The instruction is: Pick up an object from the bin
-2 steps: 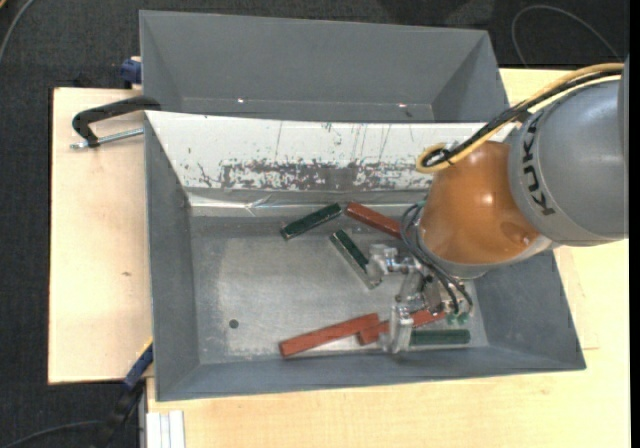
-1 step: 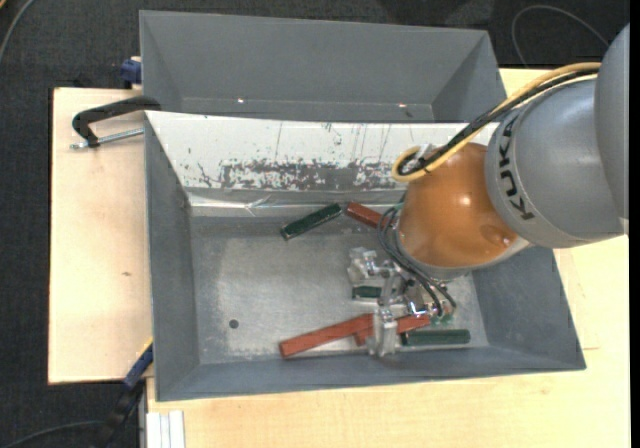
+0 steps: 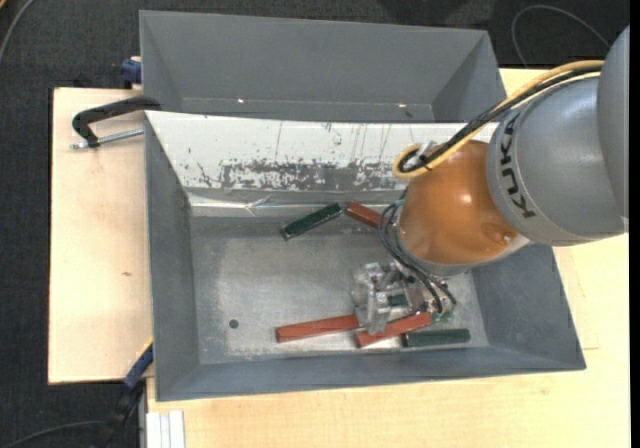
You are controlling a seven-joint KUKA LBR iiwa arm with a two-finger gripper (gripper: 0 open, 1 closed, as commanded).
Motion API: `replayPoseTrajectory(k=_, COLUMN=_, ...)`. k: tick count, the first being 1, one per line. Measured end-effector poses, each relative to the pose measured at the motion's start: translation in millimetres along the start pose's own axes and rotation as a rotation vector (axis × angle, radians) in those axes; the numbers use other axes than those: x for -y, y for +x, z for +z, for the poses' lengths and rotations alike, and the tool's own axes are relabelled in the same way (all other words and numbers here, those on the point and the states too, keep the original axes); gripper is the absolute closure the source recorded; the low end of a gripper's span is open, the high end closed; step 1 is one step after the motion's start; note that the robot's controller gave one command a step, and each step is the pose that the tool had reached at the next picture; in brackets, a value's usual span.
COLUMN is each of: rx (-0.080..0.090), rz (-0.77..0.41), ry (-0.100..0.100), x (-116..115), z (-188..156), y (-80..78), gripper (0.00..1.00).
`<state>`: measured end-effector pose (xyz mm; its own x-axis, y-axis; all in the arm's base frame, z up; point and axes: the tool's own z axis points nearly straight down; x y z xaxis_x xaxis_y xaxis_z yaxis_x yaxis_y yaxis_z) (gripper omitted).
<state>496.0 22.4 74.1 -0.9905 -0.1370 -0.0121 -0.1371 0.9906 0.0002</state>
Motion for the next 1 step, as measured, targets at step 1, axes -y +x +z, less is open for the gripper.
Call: replayPoseTrajectory(k=1, rx=0.003, rz=0.079, ry=0.001, x=14.7, z=-155.5, y=-27.0, gripper=1.0)
